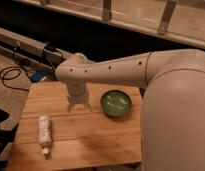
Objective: Place the bottle in the ceramic bowl
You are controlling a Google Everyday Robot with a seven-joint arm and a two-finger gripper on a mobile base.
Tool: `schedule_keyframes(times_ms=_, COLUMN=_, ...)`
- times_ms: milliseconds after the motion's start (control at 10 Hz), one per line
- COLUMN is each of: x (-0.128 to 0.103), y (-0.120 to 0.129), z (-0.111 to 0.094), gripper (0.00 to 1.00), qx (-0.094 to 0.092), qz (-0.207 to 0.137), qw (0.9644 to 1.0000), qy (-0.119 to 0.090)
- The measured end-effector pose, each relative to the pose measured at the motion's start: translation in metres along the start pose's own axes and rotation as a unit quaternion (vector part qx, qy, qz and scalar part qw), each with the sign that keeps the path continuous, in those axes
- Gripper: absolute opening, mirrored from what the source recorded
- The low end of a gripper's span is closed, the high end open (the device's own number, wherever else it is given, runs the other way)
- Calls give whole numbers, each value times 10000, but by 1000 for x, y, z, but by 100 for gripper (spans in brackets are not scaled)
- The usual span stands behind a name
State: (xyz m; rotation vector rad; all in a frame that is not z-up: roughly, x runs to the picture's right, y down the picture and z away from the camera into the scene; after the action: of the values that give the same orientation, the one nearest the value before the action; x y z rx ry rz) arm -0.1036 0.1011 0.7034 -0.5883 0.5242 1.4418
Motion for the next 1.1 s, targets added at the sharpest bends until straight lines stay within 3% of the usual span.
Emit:
schedule_keyframes(times_ms=800, x=0, y=0, z=-1, gripper=65, qx=-12, qz=-15, qw=10000, qy=-34)
schedule_keyframes(times_ms=1000, x=3, y=14, z=-9, gripper=65, qx=-119, qz=-251, qw=9992, qy=-302)
schedule_keyframes(times_ms=1100, x=8, y=37, z=-11, gripper=65, qx=-169, qz=-495, qw=9976, qy=-454)
